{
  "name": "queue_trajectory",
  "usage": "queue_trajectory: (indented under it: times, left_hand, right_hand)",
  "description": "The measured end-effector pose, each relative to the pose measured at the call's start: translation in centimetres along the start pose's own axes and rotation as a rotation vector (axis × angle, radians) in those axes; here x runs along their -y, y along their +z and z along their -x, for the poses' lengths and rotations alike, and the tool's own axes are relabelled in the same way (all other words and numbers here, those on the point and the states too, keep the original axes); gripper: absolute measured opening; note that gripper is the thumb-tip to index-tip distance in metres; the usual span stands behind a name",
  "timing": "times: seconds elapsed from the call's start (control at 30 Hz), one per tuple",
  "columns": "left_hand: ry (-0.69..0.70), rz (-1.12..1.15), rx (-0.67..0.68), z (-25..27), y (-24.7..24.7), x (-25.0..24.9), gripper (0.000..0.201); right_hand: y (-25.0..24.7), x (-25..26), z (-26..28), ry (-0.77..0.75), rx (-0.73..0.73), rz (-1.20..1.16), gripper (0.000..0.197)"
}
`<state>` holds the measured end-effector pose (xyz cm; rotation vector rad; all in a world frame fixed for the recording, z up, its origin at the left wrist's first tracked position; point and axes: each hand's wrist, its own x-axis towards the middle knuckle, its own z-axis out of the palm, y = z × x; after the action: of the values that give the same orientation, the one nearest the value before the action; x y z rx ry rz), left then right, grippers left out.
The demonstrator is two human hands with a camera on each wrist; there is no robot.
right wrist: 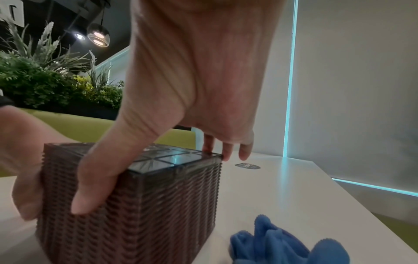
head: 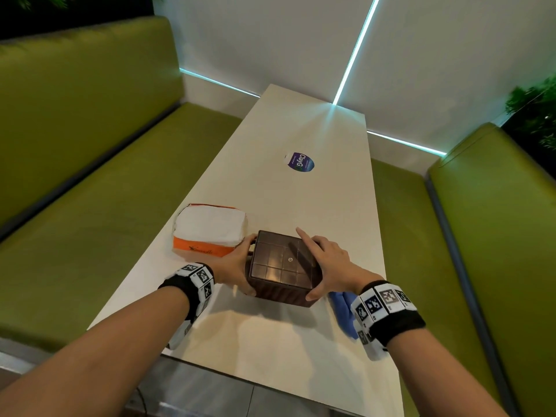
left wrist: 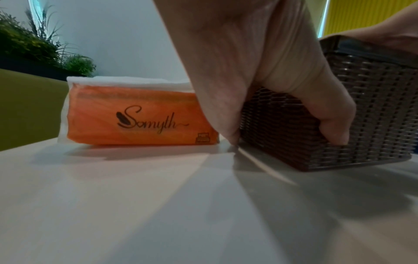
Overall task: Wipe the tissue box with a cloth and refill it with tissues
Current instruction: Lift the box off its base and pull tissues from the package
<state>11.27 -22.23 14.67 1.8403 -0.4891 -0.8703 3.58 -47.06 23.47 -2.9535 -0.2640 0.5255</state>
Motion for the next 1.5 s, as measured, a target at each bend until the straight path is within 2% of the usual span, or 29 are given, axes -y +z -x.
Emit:
queue_trajectory:
  times: [0.2, 0.3, 0.4, 0.5, 0.67, 0.77, 0.8, 0.83, 0.9, 0.93, 0.97, 1.03, 1.1, 1.2, 1.33, 1.43, 1.5]
  left_hand:
    - [-0.020, -0.062, -0.011, -0.2, 0.0, -0.2, 0.140]
    - [-0.014, -0.059, -0.002, -0.1, -0.1, -0.5, 0.140]
    - [0.017, -0.035, -0.008, 0.3, -0.1, -0.6, 0.139]
    - [0.047, 0.008, 0.000, 0.9, -0.1, -0.5, 0.138]
    - [0.109, 0.028, -0.017, 1.4, 0.3, -0.4, 0.130]
    - [0.117, -0.038, -0.063, 1.7, 0.9, -0.1, 0.129]
    - [0.123, -0.060, -0.074, 1.8, 1.0, 0.1, 0.130]
    - [0.129, -0.081, -0.083, 2.0, 1.1, 0.2, 0.129]
    - [0.135, -0.116, -0.098, 2.1, 1.4, 0.4, 0.125]
    - [0.147, -0.120, -0.110, 2.2, 1.6, 0.5, 0.123]
    - [0.150, -0.124, -0.123, 2.5, 1.9, 0.4, 0.123]
    - [0.171, -0.118, -0.157, 2.7, 2.0, 0.7, 0.123]
    - [0.158, -0.114, -0.178, 2.7, 2.1, 1.2, 0.124]
    - [0.138, -0.055, -0.181, 2.8, 2.6, 1.2, 0.120]
    - [0.108, 0.037, -0.116, 3.8, 2.6, 0.6, 0.110]
    - [0.058, -0.026, -0.101, 4.8, 2.1, 1.0, 0.119]
    - [0.015, -0.019, -0.128, 5.6, 1.8, 1.4, 0.111]
  right_hand:
    - [0.0, 0.1, 0.6, -0.018, -0.121, -0.061, 0.141]
    - [-0.4, 0.0, 0.8, -0.016, -0.056, -0.109, 0.134]
    - [0.1, -0.1, 0.7, -0.015, 0.013, -0.151, 0.117]
    - [0.6, 0.0, 0.8, -0.019, 0.016, -0.176, 0.104]
    - [-0.7, -0.2, 1.7, -0.005, -0.015, -0.437, 0.095]
    - [-2.0, -0.1, 2.7, -0.016, -0.064, -0.701, 0.079]
    - [-2.3, -0.1, 3.0, -0.028, -0.094, -0.858, 0.070]
    - [-2.5, 0.0, 3.4, -0.033, -0.131, -1.096, 0.061]
    - [-2.8, 0.1, 4.0, 0.024, -0.203, -1.725, 0.048]
    - [-2.9, 0.1, 4.4, 0.059, -0.246, -1.959, 0.045]
    - [-3.0, 0.2, 4.7, 0.081, -0.286, -2.078, 0.041]
    - [-3.2, 0.7, 5.2, 0.094, -0.317, -2.035, 0.035]
    - [-2.8, 1.4, 5.4, 0.086, -0.280, -1.872, 0.032]
    - [-1.9, 1.7, 6.4, 0.008, -0.072, -1.531, 0.029]
    - [-0.1, 1.6, 7.8, -0.067, 0.251, -1.020, 0.024]
    - [2.7, 1.8, 7.8, -0.029, 0.355, -0.783, 0.021]
    - [4.6, 2.2, 7.7, 0.047, 0.361, -0.772, 0.025]
